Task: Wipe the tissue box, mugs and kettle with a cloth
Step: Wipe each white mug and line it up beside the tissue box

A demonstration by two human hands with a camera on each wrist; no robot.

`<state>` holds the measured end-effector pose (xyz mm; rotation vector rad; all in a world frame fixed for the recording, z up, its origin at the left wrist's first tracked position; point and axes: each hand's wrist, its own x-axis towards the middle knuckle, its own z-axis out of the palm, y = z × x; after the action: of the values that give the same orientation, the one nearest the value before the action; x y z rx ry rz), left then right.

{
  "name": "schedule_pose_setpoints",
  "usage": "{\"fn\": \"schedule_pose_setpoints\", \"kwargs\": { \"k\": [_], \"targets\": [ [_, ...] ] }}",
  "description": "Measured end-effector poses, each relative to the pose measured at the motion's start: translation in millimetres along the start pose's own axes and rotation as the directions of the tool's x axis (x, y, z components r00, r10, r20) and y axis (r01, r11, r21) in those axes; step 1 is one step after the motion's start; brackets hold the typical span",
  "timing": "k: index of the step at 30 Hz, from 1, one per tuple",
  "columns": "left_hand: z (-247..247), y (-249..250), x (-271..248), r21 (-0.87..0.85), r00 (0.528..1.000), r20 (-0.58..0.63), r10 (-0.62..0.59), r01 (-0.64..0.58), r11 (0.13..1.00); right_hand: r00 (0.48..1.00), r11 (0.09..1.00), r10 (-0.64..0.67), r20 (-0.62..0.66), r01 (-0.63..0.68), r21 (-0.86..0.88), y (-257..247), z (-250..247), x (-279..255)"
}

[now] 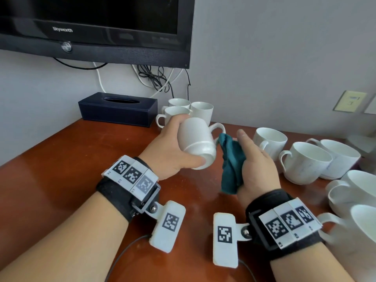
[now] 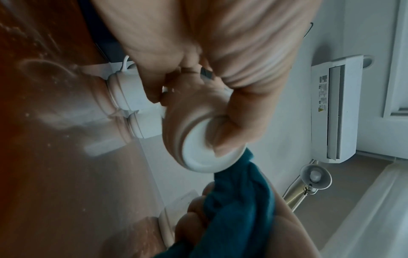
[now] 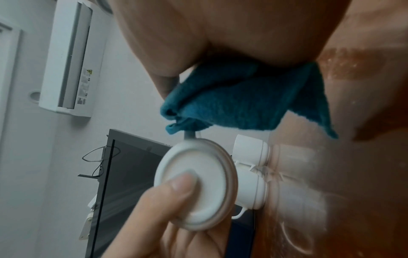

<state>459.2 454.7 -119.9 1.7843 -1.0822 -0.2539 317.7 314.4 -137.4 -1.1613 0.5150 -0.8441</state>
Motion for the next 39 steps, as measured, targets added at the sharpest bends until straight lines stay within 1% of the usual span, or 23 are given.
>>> {"fn": "schedule_pose_setpoints", "kwargs": {
  "k": [3,5,7,9,12,14,15,17,19,20,21,23,24,27,29,30,32,35,37,39],
  "targets": [
    [-3.5,2.4,-2.5,0.051,0.994,0.085,0.066,-0.070,0.996,0.996,1.000,-0.008,0.088,0.008,0.002,-3.7,1.4,-2.7],
    [-4.1,2.5,-2.7,0.100,0.988,0.132,0.085,-0.099,0.990,0.990,1.000,-0.021,0.136,0.020,0.013,-5.9,2.5,-5.9],
    [-3.8,2.7,-3.1,0.138,0.984,0.151,0.091,-0.112,0.984,0.985,0.999,-0.032,0.168,0.029,0.020,-7.2,3.6,-8.4],
    [-3.0,3.3,-2.6,0.131,0.986,0.148,0.083,-0.103,0.986,0.980,0.998,-0.055,0.190,0.056,0.000,-8.2,4.4,-10.9],
    [0.4,0.7,-0.4,-0.050,0.986,0.152,0.063,-0.056,0.997,0.964,0.996,-0.084,0.252,0.079,0.026,-10.5,5.6,-14.4],
    [2.1,-0.1,0.7,-0.189,0.983,0.182,0.023,0.012,0.982,0.951,0.997,-0.082,0.298,0.077,0.031,-12.0,3.8,-15.7],
    [2.6,1.0,0.0,-0.285,0.979,0.202,0.000,0.059,0.957,0.945,0.997,-0.078,0.316,0.075,0.024,-12.3,2.7,-16.6],
    [3.9,4.4,-1.8,-0.478,0.970,0.235,-0.063,0.171,0.862,0.936,0.996,-0.081,0.343,0.090,-0.010,-11.8,-0.4,-16.2],
    [7.5,8.6,-2.8,-0.598,0.954,0.265,-0.138,0.275,0.753,0.920,0.979,-0.129,0.369,0.177,-0.098,-7.8,-1.8,-12.8],
    [10.1,9.3,-3.0,-0.617,0.949,0.268,-0.168,0.303,0.726,0.903,0.956,-0.164,0.398,0.245,-0.162,-5.0,-1.4,-10.4],
    [13.3,10.3,-3.1,-0.613,0.946,0.264,-0.188,0.316,0.725,0.880,0.926,-0.193,0.435,0.310,-0.217,-2.6,-0.7,-9.5],
    [18.9,10.3,-3.3,-0.571,0.944,0.247,-0.217,0.323,0.754,0.835,0.870,-0.199,0.512,0.391,-0.300,0.7,-0.9,-9.0],
    [20.8,9.7,-3.8,-0.558,0.945,0.235,-0.227,0.322,0.765,0.829,0.865,-0.179,0.531,0.390,-0.317,0.4,-1.0,-8.9],
    [22.9,6.4,-4.1,-0.552,0.947,0.200,-0.251,0.321,0.769,0.827,0.891,-0.147,0.543,0.349,-0.290,-3.8,-0.8,-10.7],
    [22.8,6.2,-4.1,-0.563,0.949,0.196,-0.247,0.315,0.764,0.832,0.905,-0.133,0.538,0.323,-0.277,-3.8,0.2,-10.8],
    [22.5,6.0,-4.0,-0.572,0.950,0.197,-0.243,0.313,0.758,0.845,0.913,-0.137,0.517,0.311,-0.266,-3.1,0.7,-10.1],
    [22.3,4.5,-3.2,-0.592,0.951,0.201,-0.236,0.310,0.744,0.892,0.928,-0.160,0.424,0.281,-0.243,-1.8,0.0,-6.8],
    [20.4,2.5,-0.9,-0.600,0.952,0.195,-0.237,0.307,0.739,0.955,0.954,-0.175,0.240,0.225,-0.200,-3.1,-2.9,-2.6],
    [19.5,1.5,0.5,-0.603,0.954,0.193,-0.230,0.300,0.739,0.981,0.977,-0.123,0.151,0.146,-0.153,-3.9,-3.8,-1.4],
    [18.8,1.6,0.8,-0.615,0.957,0.198,-0.210,0.289,0.734,0.990,0.989,-0.050,0.130,0.067,-0.132,-3.8,-2.8,-1.9]
  ]
}}
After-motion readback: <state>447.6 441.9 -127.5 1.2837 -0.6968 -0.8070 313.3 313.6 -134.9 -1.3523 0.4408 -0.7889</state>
